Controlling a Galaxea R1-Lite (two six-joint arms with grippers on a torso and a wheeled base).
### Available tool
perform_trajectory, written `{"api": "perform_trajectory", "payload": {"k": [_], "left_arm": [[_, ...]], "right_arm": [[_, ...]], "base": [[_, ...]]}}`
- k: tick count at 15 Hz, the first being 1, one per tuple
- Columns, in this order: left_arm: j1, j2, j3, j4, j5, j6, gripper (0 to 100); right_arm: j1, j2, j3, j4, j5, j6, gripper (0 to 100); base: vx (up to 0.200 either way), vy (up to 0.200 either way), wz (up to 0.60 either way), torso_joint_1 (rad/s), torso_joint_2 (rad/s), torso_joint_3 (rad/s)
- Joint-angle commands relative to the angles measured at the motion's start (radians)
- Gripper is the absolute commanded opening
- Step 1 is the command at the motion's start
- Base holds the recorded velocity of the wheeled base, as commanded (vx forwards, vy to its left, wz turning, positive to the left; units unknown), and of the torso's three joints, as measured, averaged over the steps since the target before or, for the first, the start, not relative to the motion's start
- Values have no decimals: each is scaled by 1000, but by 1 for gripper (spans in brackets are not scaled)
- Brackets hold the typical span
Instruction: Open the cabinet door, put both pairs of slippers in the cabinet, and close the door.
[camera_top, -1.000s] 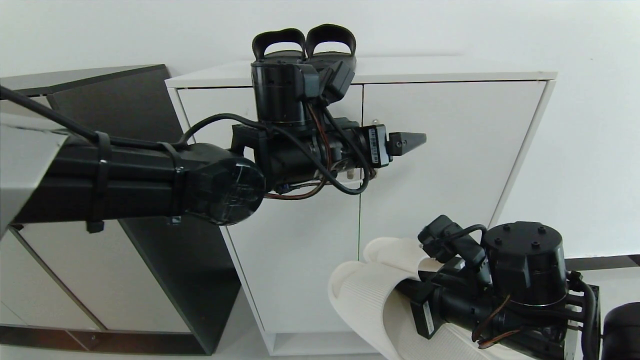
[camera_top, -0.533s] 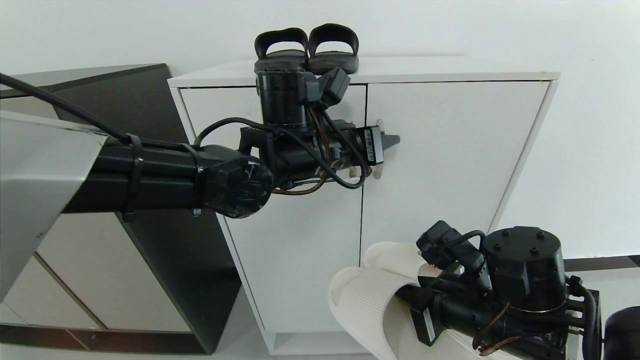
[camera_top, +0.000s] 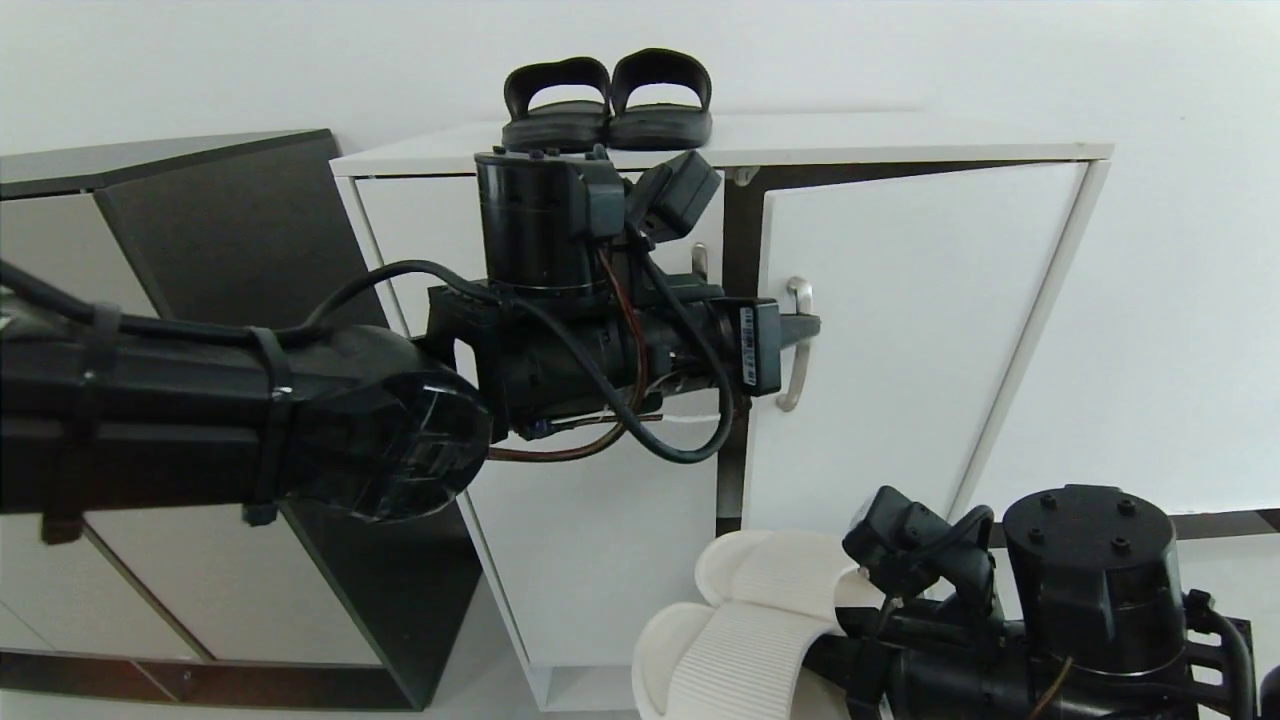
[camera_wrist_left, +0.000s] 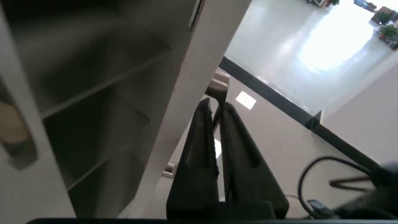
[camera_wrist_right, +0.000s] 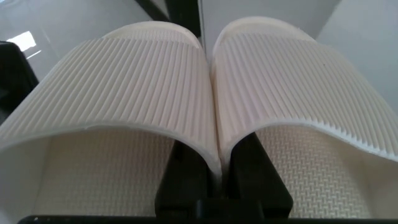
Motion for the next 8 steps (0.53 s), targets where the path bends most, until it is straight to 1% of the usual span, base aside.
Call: {"api": "perform_trajectory", "payload": {"k": [1, 2, 4, 6, 7, 8], "left_arm": [[-17, -69, 66, -22, 3, 0, 0], [-28, -83, 80, -24, 8, 2, 0], [-31, -118, 122, -29, 8, 2, 0], [-33, -192, 231, -105, 8, 17, 0], [-28, -196, 257, -147, 8, 19, 0], [-2, -190, 261, -174, 8, 19, 0]], "right_arm": [[5, -30, 14, -1, 16, 0, 0], [5, -42, 20, -1, 32, 0, 0], [7, -50, 28, -1, 52, -1, 0], [7, -53, 39, -1, 55, -20, 0], [11, -57, 42, -1, 56, -24, 0], [18, -61, 42, -1, 67, -24, 0]], "base": [[0, 0, 0, 0, 0, 0], [0, 0, 0, 0, 0, 0], [0, 0, 0, 0, 0, 0], [0, 0, 0, 0, 0, 0], [0, 0, 0, 0, 0, 0], [0, 0, 0, 0, 0, 0]]}}
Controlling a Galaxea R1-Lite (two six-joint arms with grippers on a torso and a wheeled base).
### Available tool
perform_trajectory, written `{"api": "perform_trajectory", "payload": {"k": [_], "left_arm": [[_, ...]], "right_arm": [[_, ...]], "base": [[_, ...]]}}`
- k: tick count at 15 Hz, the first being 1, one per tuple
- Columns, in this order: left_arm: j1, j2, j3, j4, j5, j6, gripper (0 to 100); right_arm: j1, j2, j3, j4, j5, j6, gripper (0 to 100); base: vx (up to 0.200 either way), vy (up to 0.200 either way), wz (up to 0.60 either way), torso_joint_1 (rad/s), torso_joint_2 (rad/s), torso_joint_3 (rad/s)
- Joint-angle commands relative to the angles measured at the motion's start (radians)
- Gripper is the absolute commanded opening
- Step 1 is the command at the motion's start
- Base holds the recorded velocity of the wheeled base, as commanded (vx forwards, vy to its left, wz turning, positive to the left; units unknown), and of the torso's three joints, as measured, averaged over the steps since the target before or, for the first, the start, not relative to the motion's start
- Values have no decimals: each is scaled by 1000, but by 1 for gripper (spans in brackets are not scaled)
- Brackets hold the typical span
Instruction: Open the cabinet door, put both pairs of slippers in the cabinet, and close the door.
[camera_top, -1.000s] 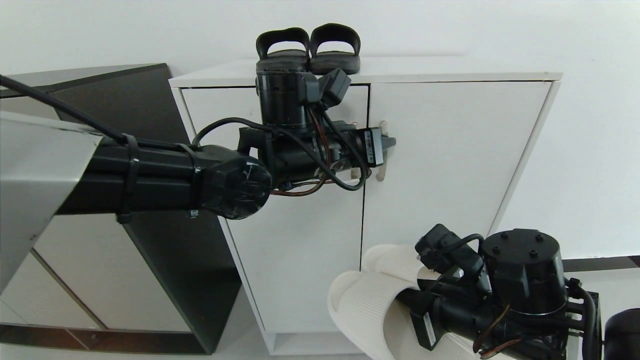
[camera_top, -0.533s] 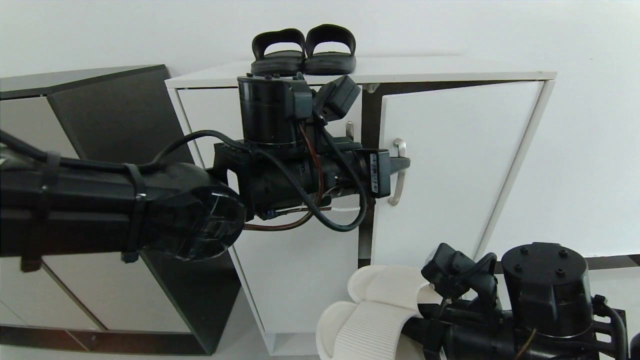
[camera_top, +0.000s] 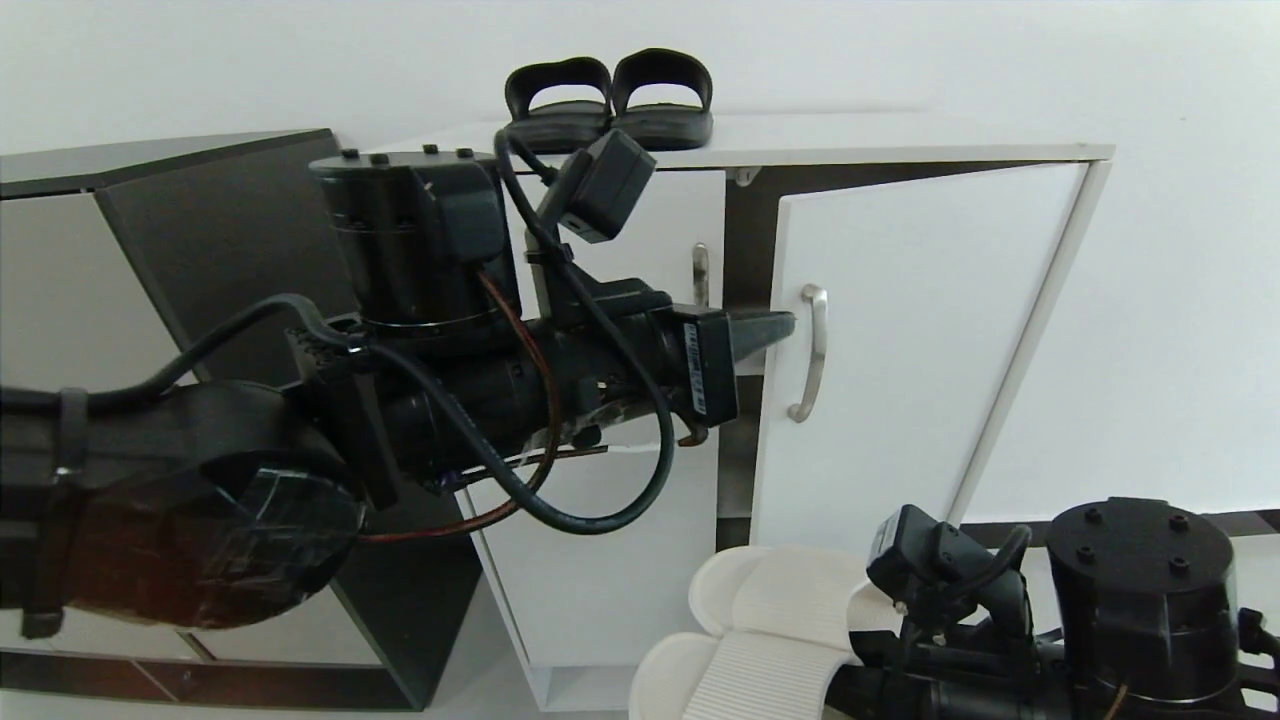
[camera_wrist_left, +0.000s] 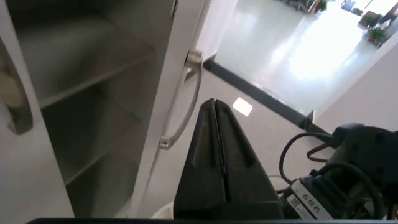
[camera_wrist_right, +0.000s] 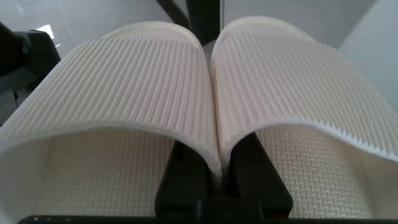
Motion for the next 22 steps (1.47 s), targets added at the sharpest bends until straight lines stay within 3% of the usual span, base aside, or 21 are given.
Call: {"api": "perform_trajectory", "payload": {"k": [1, 6, 9, 14, 17, 20, 22], "left_arm": [[49, -25, 25, -10, -2, -2, 0], [120, 118, -131, -5, -7, -21, 0], [120, 242, -283, 9, -7, -21, 0], [112, 262, -349, 116, 1, -17, 0], [80, 257, -358, 116, 7, -13, 0], [20, 254, -351, 116, 42, 22, 0], [-86, 239, -317, 102, 39, 24, 0]], "right_arm": [[5, -14, 6, -1, 13, 2, 0], [5, -16, 11, -2, 15, 1, 0], [3, -9, 14, -1, 15, -1, 0], [3, 0, 15, -2, 10, -6, 0], [35, -5, 57, -1, 13, -32, 0], [38, -5, 86, -2, 15, -76, 0], [46, -8, 98, -4, 18, -79, 0]], "base": [[0, 0, 0, 0, 0, 0], [0, 0, 0, 0, 0, 0], [0, 0, 0, 0, 0, 0], [0, 0, 0, 0, 0, 0], [-133, 0, 0, 3, 3, 0], [-200, 0, 0, -1, -1, 2], [-200, 0, 0, -2, 2, 2]]}}
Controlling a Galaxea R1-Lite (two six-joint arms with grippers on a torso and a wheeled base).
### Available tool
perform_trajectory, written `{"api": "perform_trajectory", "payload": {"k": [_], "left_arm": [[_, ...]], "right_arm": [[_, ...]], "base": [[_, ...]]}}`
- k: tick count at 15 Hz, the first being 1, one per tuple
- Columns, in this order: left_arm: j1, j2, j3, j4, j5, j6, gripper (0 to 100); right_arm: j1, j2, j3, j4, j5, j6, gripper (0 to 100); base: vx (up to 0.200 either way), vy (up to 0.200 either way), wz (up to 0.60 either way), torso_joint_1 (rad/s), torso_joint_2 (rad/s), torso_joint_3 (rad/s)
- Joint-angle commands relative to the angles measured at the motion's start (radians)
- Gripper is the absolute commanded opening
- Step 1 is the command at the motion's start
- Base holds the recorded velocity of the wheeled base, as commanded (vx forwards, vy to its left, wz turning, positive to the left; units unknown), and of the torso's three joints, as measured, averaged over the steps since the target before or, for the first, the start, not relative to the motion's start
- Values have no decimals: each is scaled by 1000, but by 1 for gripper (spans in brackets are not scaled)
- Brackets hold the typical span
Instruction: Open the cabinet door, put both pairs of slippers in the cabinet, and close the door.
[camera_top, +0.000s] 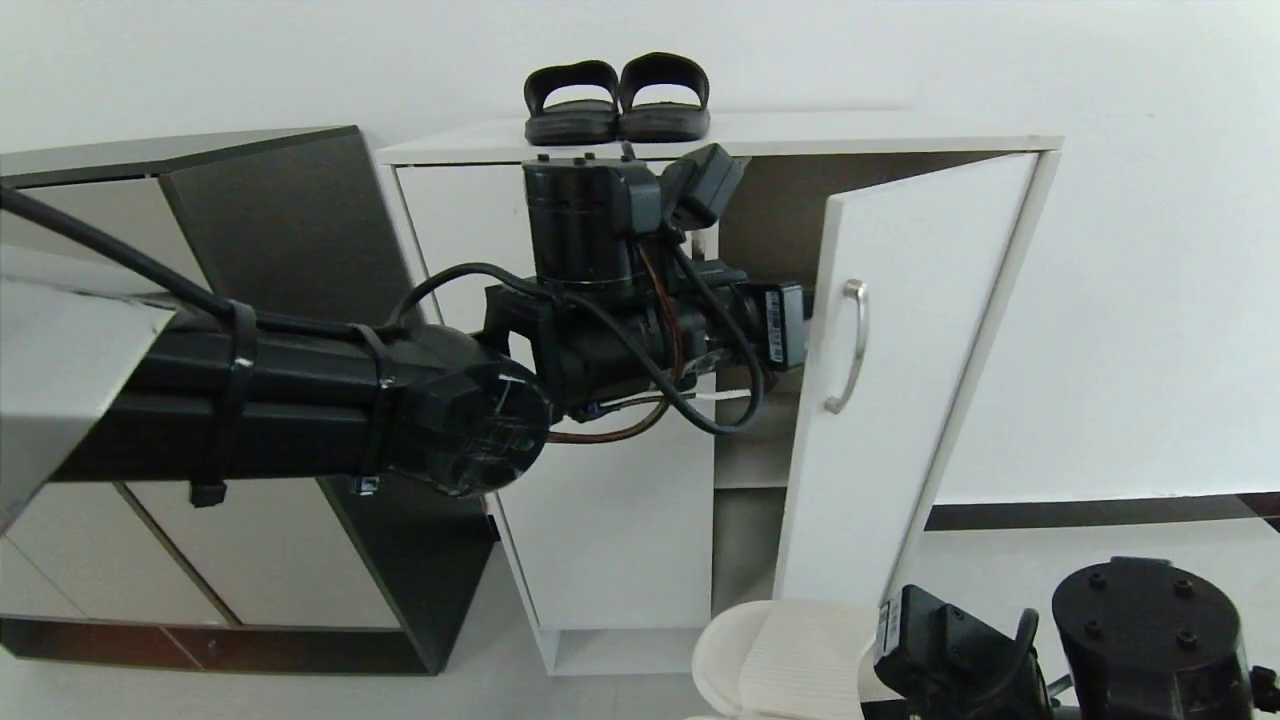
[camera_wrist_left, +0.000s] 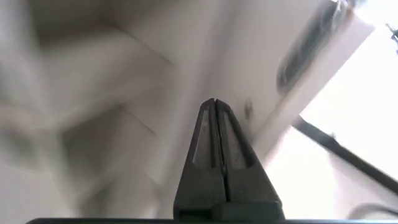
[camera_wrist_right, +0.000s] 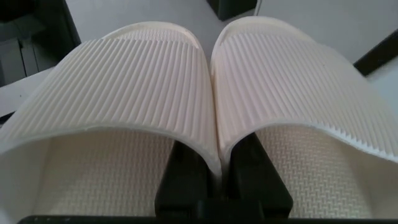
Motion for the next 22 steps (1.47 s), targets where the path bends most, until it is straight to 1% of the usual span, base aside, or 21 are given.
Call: {"api": "perform_trajectory", "payload": {"k": [1, 2, 3, 4, 5, 6, 7, 8, 9, 10, 11, 12, 13, 14, 15, 16, 17, 19, 20, 21, 22], "left_arm": [[-116, -12, 21, -17, 0, 4, 0], [-139, -9, 18, -21, 0, 16, 0], [-140, -9, 18, -21, 0, 25, 0], [-131, -9, 18, -24, 14, 55, 0], [-96, -20, 26, -46, 47, 56, 0], [-81, -29, 32, -59, 66, 58, 0], [-42, -54, 50, -92, 127, 56, 0], [33, -115, 81, -115, 262, 55, 0], [82, -170, 124, -115, 320, 55, 0], [122, -230, 161, -110, 333, 55, 0], [153, -302, 222, -102, 343, 55, 0], [168, -380, 319, -101, 371, 56, 0], [168, -458, 438, -102, 419, 55, 0], [154, -563, 569, -101, 498, 55, 0], [151, -646, 667, -99, 551, 55, 0], [192, -779, 779, -59, 564, 56, 0], [284, -905, 860, 39, 581, 61, 0], [424, -1218, 1044, 197, 598, 68, 0], [515, -1364, 1110, 293, 598, 70, 0], [617, -1477, 1152, 398, 604, 72, 0], [712, -1574, 1193, 474, 612, 85, 0]], "right_arm": [[9, -4, 8, 0, -1, -5, 0], [9, -4, 7, 0, -1, -5, 0], [9, -4, 3, -2, -1, -5, 0], [8, 7, -20, -2, -7, 1, 0], [-1, 31, -50, -2, -11, 7, 0], [-14, 45, -66, -2, -16, 10, 0], [-58, 76, -98, -6, -54, 23, 0], [-104, 120, -147, -8, -175, 72, 0], [-120, 158, -208, -9, -297, 119, 0], [-120, 192, -277, -9, -406, 168, 0], [-120, 229, -342, -6, -490, 210, 0], [-120, 260, -369, -8, -551, 231, 0], [-124, 283, -380, -9, -603, 244, 0], [-138, 293, -383, -14, -622, 250, 0], [-146, 296, -382, -23, -622, 248, 0], [-156, 301, -383, -31, -622, 245, 0], [-169, 309, -385, -32, -622, 244, 0], [-179, 323, -395, -32, -622, 242, 0], [-179, 336, -397, -32, -622, 242, 0], [-179, 355, -397, -34, -625, 242, 0], [-181, 369, -398, -42, -626, 244, 0]], "base": [[-200, 0, 0, 7, 2, 2], [-200, 0, 0, 2, 2, 2], [-200, 0, 0, 2, 2, 2], [-200, 0, 0, -2, 2, 2], [0, 0, 0, 0, 0, 0], [0, 0, 0, 0, 0, 0], [0, 0, 0, 0, 0, 0], [0, 0, 0, 0, 0, 0], [0, 0, 0, 0, 0, 0], [0, 0, 0, 0, 0, 0], [0, 0, 0, 0, 0, 0], [0, 0, 0, 0, 0, 0], [0, 0, 0, 0, 0, 0], [0, 0, 0, 0, 0, 0], [0, 0, 0, 0, 0, 0], [0, 0, 0, 0, 0, 0], [0, 0, 0, 0, 0, 0], [0, 0, 0, 0, 0, 0], [0, 0, 0, 0, 0, 0], [0, 0, 0, 0, 0, 0], [0, 0, 0, 0, 0, 0]]}}
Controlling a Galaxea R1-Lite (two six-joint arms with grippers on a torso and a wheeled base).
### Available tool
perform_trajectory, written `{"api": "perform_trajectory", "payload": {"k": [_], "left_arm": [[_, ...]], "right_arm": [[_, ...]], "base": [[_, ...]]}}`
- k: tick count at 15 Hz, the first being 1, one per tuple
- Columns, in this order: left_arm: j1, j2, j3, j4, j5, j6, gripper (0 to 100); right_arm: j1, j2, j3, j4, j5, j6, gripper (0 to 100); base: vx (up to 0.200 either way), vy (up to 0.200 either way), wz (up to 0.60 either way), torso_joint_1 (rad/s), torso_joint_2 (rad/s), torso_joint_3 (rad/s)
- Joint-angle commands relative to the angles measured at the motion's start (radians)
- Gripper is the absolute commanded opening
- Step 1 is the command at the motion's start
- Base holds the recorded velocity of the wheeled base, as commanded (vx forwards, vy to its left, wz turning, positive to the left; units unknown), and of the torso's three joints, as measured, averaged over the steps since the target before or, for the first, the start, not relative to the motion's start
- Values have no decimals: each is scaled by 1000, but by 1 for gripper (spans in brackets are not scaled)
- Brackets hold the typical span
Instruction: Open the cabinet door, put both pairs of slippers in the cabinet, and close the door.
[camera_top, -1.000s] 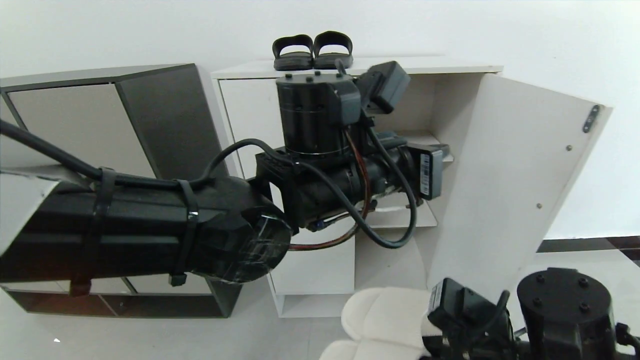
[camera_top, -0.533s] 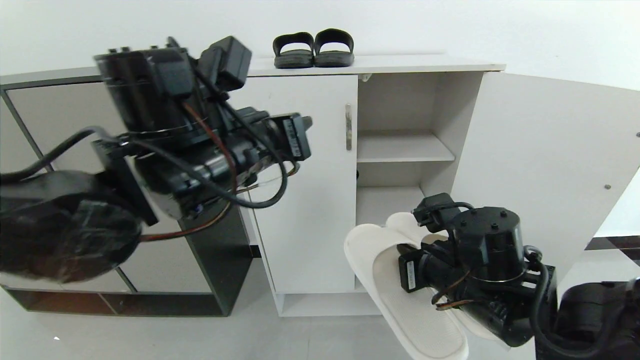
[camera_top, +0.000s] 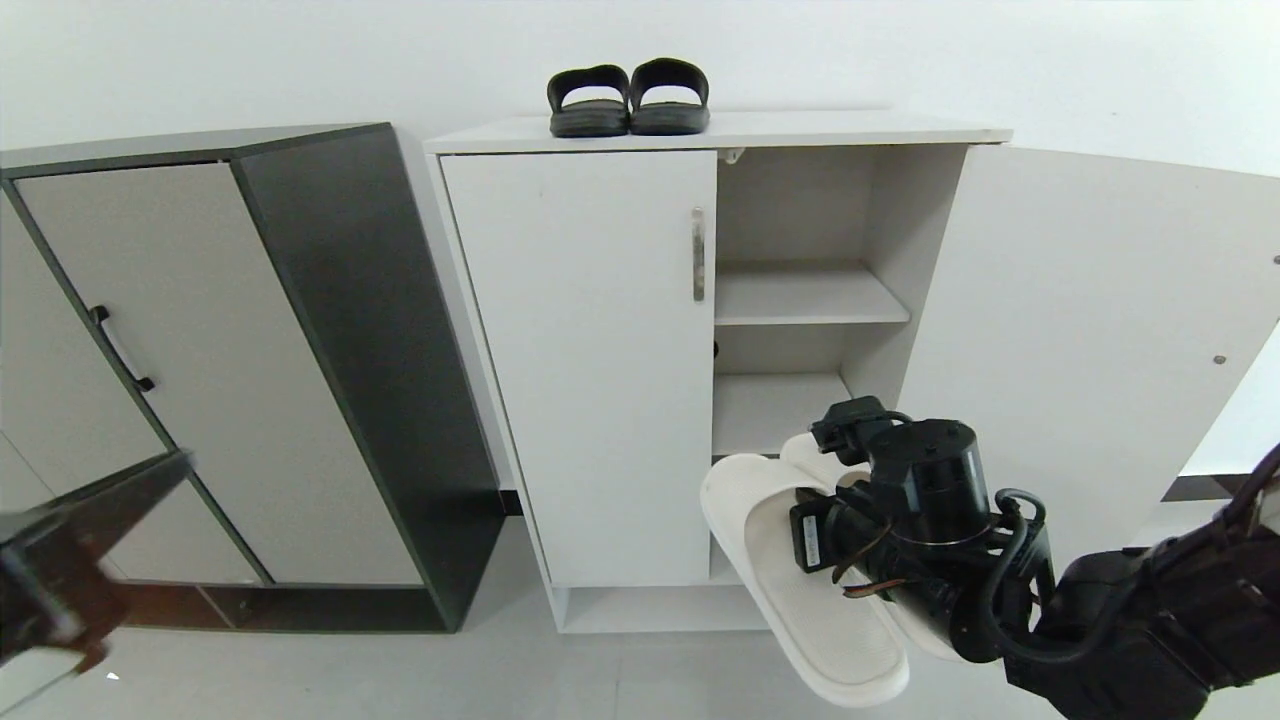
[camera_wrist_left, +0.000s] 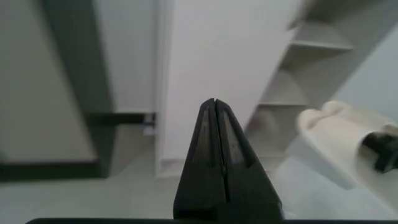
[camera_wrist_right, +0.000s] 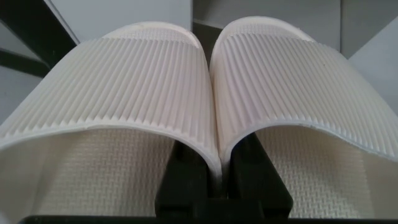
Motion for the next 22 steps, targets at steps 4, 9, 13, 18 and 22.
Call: {"api": "perform_trajectory", "payload": {"k": [4, 9, 13, 18, 22], "left_arm": [[328, -795, 423, 269, -91, 154, 0], [327, -797, 435, 292, -357, 184, 0], [328, -797, 435, 294, -346, 155, 0], [327, -797, 435, 294, -346, 158, 0], [328, -797, 435, 294, -346, 160, 0]], "right_arm": [[-2, 86, 1, -97, -2, -2, 0], [1, 165, -1, -209, 0, -6, 0], [15, 185, -10, -231, 0, -9, 0], [27, 248, -73, -231, -106, -6, 0], [27, 253, -73, -231, -108, 4, 0]], "base": [[0, 0, 0, 0, 0, 0], [0, 0, 0, 0, 0, 0], [0, 0, 0, 0, 0, 0], [0, 0, 0, 0, 0, 0], [0, -150, 0, -1, 2, 4]]}}
